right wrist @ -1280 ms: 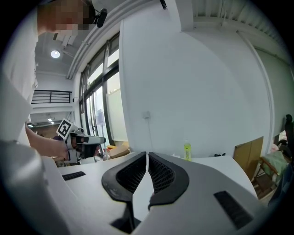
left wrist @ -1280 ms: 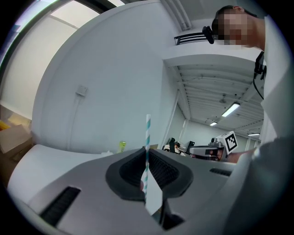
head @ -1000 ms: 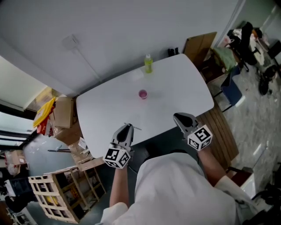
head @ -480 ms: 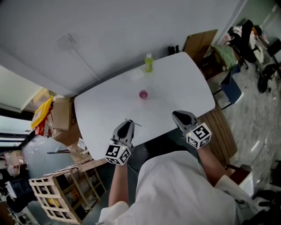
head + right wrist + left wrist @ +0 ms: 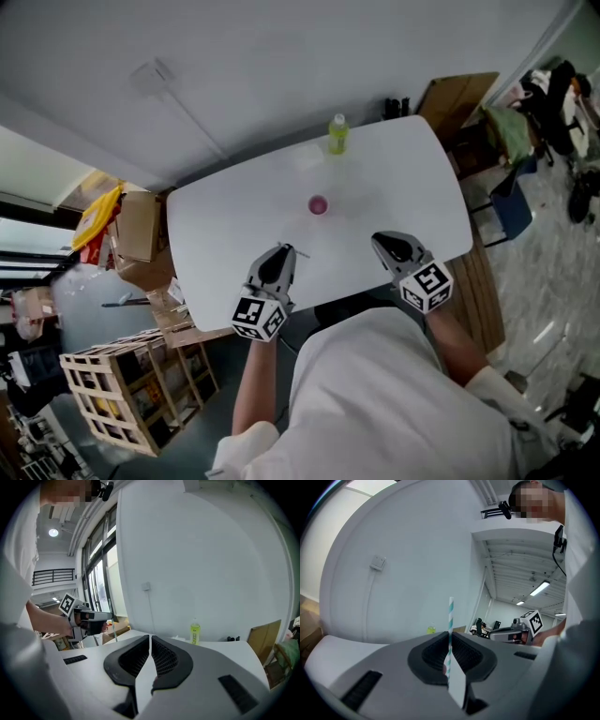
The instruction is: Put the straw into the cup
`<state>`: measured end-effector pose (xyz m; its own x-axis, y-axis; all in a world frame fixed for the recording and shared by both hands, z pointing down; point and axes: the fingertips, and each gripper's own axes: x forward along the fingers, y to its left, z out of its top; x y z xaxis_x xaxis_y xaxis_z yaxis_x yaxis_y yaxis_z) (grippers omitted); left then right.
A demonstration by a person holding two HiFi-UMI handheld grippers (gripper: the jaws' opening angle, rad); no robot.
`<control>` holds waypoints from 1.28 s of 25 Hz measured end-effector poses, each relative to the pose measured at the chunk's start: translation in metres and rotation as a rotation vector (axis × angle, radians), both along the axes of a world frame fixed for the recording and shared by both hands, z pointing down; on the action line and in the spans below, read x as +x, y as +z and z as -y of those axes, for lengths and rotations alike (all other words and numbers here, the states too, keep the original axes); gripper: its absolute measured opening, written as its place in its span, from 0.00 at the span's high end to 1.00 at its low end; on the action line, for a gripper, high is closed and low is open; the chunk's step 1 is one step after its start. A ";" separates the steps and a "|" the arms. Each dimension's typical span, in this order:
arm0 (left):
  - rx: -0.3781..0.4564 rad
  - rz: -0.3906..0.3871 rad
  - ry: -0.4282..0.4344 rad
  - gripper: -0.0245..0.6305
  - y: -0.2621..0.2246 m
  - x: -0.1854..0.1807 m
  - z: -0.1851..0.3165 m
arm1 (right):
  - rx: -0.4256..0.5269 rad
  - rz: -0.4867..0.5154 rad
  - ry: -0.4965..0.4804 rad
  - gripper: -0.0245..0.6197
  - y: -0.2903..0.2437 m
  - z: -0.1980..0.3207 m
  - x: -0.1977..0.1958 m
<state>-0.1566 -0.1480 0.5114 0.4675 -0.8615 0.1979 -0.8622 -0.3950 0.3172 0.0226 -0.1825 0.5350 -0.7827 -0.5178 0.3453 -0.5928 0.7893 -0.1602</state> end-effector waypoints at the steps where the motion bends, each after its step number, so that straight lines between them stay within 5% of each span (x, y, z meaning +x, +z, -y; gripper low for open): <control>1: 0.000 0.003 -0.008 0.93 0.001 0.002 0.006 | -0.007 -0.001 -0.011 0.90 0.002 0.004 0.000; 16: -0.025 0.049 -0.109 0.93 0.045 0.021 0.100 | -0.128 -0.031 -0.167 0.90 0.051 0.052 -0.008; 32: -0.175 0.048 -0.205 0.93 0.144 0.020 0.149 | -0.219 -0.071 -0.242 0.90 0.085 0.080 -0.015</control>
<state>-0.1361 -0.2968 0.6554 0.2737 -0.8878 0.3700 -0.9342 -0.1539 0.3217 0.0078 -0.2627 0.6196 -0.8439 -0.2269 0.4862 -0.4078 0.8601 -0.3065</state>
